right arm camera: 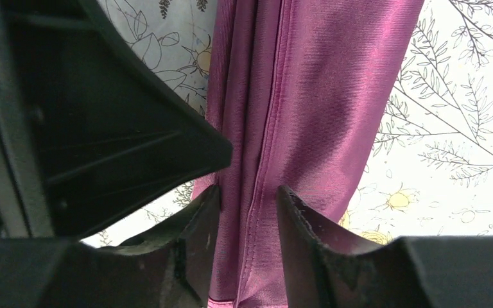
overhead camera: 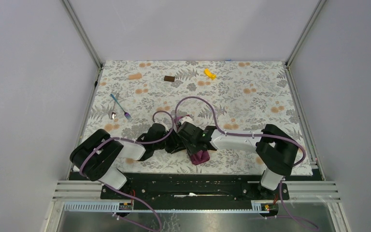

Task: Fold the napkin into a case and place the utensils inside
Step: Pick up the smaller rectangle-folded napkin from the center of the board.

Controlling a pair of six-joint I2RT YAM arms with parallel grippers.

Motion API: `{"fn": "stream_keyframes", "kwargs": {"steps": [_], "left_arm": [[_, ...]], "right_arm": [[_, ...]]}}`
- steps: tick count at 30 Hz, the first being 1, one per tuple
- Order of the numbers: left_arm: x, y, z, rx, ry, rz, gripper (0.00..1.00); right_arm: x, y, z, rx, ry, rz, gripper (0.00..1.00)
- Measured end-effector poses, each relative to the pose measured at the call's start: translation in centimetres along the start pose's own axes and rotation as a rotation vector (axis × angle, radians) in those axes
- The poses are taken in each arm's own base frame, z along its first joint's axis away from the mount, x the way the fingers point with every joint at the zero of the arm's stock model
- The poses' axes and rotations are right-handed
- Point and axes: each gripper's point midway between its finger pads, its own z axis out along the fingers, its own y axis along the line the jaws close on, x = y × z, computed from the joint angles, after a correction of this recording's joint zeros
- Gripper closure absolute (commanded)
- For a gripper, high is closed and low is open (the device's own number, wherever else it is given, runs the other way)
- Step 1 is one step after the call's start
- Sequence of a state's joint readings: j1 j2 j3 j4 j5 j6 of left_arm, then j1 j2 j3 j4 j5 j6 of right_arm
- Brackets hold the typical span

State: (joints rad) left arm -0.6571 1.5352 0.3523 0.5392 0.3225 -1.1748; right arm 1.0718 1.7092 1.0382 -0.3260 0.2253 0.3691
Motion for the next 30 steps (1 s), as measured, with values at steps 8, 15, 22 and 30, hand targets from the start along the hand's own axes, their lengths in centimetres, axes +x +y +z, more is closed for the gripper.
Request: {"fn": "stream_keyframes", "kwargs": {"steps": [8, 15, 22, 30], "left_arm": [[-0.3, 1.1, -1.1, -0.057, -0.043, 0.016, 0.65], [-0.2, 0.8, -0.7, -0.047, -0.039, 0.027, 0.75], [0.0, 0.8, 0.4, -0.032, -0.031, 0.028, 0.92], [0.3, 0.4, 0.9, -0.006, -0.03, 0.022, 0.96]], "right_arm": [[0.4, 0.0, 0.8, 0.007, 0.014, -0.009, 0.69], [0.3, 0.1, 0.9, 0.004, 0.008, -0.01, 0.91], [0.3, 0.2, 0.8, -0.002, 0.011, -0.004, 1.0], [-0.4, 1.2, 0.1, -0.054, -0.012, 0.047, 1.0]]}}
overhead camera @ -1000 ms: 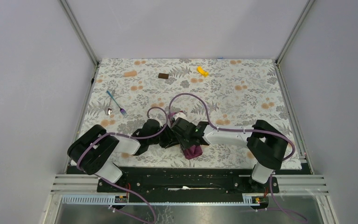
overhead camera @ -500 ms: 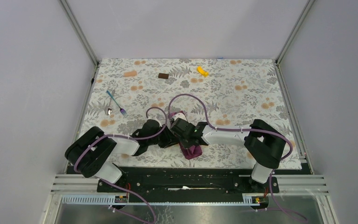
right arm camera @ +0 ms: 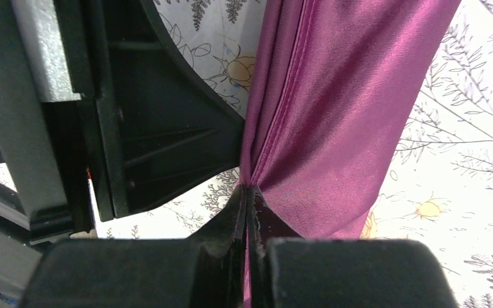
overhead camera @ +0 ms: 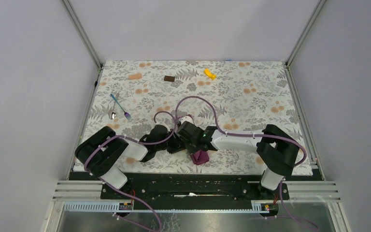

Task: Fold the napkin into a case and place the utensils inside
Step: Pick up the smaller rectangle-folded napkin from the center of the board, then turn over the smaller rectangle-folded napkin at the center of the board.

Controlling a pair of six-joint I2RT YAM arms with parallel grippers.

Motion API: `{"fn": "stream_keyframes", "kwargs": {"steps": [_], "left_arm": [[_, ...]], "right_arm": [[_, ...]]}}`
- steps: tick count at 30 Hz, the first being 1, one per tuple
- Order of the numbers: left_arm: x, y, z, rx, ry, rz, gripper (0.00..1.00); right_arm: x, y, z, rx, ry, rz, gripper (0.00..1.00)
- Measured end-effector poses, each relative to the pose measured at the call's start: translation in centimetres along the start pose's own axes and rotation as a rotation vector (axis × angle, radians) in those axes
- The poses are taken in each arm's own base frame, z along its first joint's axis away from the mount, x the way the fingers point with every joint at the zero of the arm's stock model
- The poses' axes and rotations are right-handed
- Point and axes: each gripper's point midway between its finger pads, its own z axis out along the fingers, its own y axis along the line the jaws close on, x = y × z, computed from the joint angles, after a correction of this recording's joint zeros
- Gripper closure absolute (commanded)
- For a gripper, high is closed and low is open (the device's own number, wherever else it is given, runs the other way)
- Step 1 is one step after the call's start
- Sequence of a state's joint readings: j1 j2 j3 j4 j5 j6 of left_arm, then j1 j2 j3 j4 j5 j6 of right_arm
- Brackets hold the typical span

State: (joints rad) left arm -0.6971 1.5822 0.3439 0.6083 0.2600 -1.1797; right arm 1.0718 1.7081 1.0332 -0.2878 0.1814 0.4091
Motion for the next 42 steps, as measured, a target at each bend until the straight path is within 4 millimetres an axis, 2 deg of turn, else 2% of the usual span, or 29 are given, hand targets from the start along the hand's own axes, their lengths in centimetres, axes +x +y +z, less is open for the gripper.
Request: {"fn": "stream_keyframes", "kwargs": {"steps": [2, 6, 11, 14, 20, 23, 26, 28, 33, 38, 42], "left_arm": [[0.0, 0.0, 0.0, -0.001, -0.003, 0.0, 0.93], [0.1, 0.2, -0.3, -0.009, -0.002, 0.0, 0.79], [0.1, 0.5, -1.2, -0.014, -0.004, 0.004, 0.74], [-0.8, 1.4, -2.5, -0.032, -0.02, -0.003, 0.76], [-4.3, 2.9, -4.2, -0.109, -0.087, -0.017, 0.91], [-6.3, 1.1, -3.8, -0.089, -0.11, 0.013, 0.97], [-8.9, -1.6, -2.3, -0.042, -0.123, 0.054, 1.0], [-10.0, -2.6, -1.3, -0.02, -0.126, 0.069, 1.0], [-10.9, -2.3, 0.1, -0.023, -0.119, 0.078, 0.98], [-12.0, -2.2, -0.2, -0.008, -0.137, 0.086, 0.88], [-13.6, -2.4, -0.7, 0.016, -0.175, 0.079, 0.86]], "right_arm": [[0.1, 0.2, 0.2, -0.012, -0.005, 0.01, 1.0], [0.9, 0.0, 0.9, -0.018, -0.005, 0.021, 1.0], [1.1, -0.2, 1.4, -0.024, -0.022, 0.035, 0.99], [1.1, -0.2, 1.4, -0.029, -0.033, 0.038, 0.89], [1.1, -0.2, 1.3, -0.038, -0.048, 0.045, 0.83], [1.1, -0.2, 1.3, -0.039, -0.047, 0.044, 0.82], [1.1, -0.2, 1.3, -0.039, -0.047, 0.044, 0.84], [1.1, -0.2, 1.3, -0.038, -0.047, 0.044, 0.86], [1.1, -0.3, 1.3, -0.037, -0.047, 0.045, 0.9], [1.1, -0.3, 1.3, -0.036, -0.047, 0.045, 0.92], [1.1, -0.3, 1.3, -0.036, -0.047, 0.045, 0.93]]}}
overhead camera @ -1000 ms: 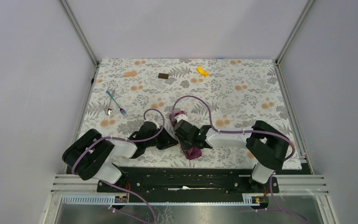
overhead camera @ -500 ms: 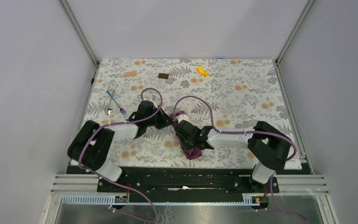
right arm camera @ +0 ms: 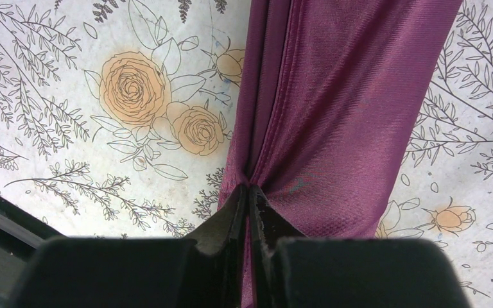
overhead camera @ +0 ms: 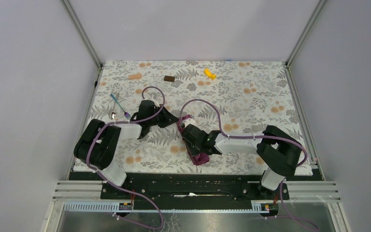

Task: Fold the napkin into a case and place the utensils inside
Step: Turn over the smaller rectangle-folded napkin at the center of the board.

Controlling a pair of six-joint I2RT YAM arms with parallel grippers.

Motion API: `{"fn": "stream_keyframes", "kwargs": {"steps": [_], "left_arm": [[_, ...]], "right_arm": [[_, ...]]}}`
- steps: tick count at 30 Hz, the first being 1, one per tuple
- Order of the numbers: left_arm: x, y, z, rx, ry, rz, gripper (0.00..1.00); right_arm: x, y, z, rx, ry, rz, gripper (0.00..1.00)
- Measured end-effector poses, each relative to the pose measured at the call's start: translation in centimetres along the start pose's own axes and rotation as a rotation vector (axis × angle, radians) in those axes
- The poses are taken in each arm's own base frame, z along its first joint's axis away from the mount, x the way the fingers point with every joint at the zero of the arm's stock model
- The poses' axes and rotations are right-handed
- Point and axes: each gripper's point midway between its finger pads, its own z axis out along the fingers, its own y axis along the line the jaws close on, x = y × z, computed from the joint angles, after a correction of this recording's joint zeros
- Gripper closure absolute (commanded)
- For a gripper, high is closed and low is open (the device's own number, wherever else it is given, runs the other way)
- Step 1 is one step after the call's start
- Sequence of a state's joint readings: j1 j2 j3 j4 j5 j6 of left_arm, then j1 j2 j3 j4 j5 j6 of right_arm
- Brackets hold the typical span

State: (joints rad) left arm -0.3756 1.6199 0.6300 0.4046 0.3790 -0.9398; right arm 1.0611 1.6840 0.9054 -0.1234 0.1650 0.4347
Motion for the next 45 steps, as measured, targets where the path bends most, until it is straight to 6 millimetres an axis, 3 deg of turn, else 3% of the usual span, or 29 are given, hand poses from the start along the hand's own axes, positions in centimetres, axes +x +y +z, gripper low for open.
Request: {"fn": "stream_keyframes", "kwargs": {"steps": [4, 10, 14, 21, 25, 29, 32, 35, 39, 42, 43, 45], "left_arm": [[-1.1, 0.2, 0.6, 0.024, -0.023, -0.014, 0.9], [-0.2, 1.1, 2.7, 0.055, 0.02, -0.055, 0.93], [0.8, 1.8, 3.7, 0.061, 0.048, -0.075, 0.95], [0.8, 2.1, 3.7, 0.061, 0.036, -0.082, 0.95], [0.7, 2.2, 3.6, 0.063, 0.03, -0.086, 0.96], [0.7, 2.2, 3.6, 0.063, 0.03, -0.086, 0.96], [0.7, 2.2, 3.5, 0.062, 0.031, -0.087, 0.95], [0.7, 2.3, 3.5, 0.058, 0.031, -0.088, 0.91], [0.6, 2.3, 3.3, 0.047, 0.035, -0.086, 0.85], [0.5, 2.3, 3.1, 0.032, 0.034, -0.08, 0.76], [0.4, 2.2, 2.9, 0.026, 0.035, -0.079, 0.74], [0.2, 2.1, 2.6, 0.009, 0.039, -0.071, 0.7]], "right_arm": [[0.0, 0.0, 0.0, 0.0, 0.0, 0.0, 0.93], [0.0, 0.0, 0.0, -0.001, 0.001, 0.001, 0.84], [0.0, 0.0, 0.0, -0.002, 0.001, 0.002, 0.7], [-0.6, -0.2, -0.9, -0.003, -0.02, -0.04, 0.27], [-2.4, -0.1, -1.1, -0.003, -0.094, -0.097, 0.22], [-2.8, -0.3, -0.5, 0.026, -0.118, -0.146, 0.21], [-2.6, -0.6, 0.7, 0.069, -0.116, -0.172, 0.25], [-2.3, -0.7, 1.6, 0.119, -0.119, -0.193, 0.37], [-3.3, -0.2, 2.4, 0.191, -0.169, -0.176, 0.67], [-3.6, -1.1, 2.6, 0.265, -0.203, -0.145, 0.92], [-3.7, -1.6, 2.5, 0.29, -0.215, -0.133, 0.98], [-3.8, -1.8, 2.5, 0.304, -0.234, -0.117, 1.0]]}}
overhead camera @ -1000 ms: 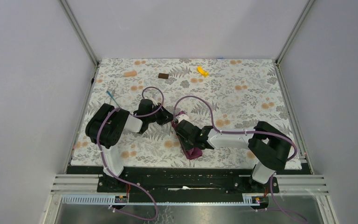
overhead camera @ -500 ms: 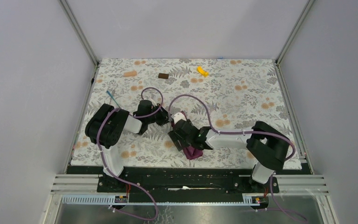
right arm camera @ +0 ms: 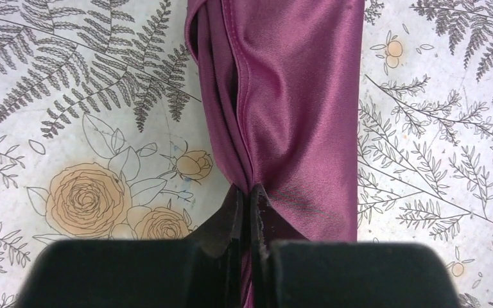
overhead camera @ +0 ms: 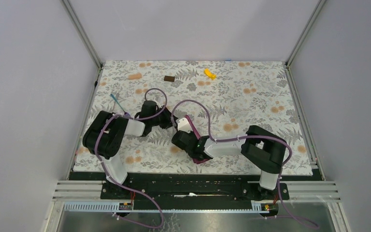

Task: Fold the napkin into a case and place the utensils inside
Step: Turn over the smaller rectangle-folded napkin at the center of the board.

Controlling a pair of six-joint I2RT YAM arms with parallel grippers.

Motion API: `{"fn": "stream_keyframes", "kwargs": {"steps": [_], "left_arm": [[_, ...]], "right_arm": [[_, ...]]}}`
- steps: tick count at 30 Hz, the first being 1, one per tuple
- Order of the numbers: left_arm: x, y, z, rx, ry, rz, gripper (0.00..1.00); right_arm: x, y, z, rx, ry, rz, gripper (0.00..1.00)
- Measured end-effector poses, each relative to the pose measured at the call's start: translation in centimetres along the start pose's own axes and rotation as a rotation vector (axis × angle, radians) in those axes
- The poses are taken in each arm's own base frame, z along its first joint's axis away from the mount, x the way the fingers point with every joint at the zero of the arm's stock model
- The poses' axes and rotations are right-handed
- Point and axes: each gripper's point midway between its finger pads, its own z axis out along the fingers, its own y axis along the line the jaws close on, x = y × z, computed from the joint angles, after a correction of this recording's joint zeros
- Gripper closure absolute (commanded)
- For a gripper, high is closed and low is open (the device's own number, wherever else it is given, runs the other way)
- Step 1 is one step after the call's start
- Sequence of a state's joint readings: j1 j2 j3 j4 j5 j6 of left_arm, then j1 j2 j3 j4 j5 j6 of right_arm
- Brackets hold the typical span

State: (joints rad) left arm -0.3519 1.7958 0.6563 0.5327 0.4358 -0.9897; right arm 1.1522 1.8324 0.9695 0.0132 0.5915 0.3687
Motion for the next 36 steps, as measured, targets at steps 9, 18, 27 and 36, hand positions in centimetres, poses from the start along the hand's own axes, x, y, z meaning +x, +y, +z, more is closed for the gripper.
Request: {"fn": "stream_keyframes", "kwargs": {"steps": [9, 18, 27, 36], "left_arm": [[-7.8, -6.0, -7.3, -0.062, -0.208, 0.146, 0.51], [-10.4, -11.7, -14.7, -0.025, -0.39, 0.302, 0.53], [-5.7, -6.5, -13.1, -0.125, -0.221, 0.252, 0.55], [-0.1, -7.0, -9.4, -0.052, -0.023, 0.294, 0.55]], "right_arm": [[0.1, 2.2, -2.6, -0.349, 0.08, 0.246, 1.0], [-1.2, 4.3, -6.0, -0.88, 0.153, 0.814, 1.0], [-0.2, -0.2, -6.4, -1.054, 0.18, 1.145, 0.99], [0.8, -6.5, -5.3, -1.042, 0.158, 1.28, 0.51]]}}
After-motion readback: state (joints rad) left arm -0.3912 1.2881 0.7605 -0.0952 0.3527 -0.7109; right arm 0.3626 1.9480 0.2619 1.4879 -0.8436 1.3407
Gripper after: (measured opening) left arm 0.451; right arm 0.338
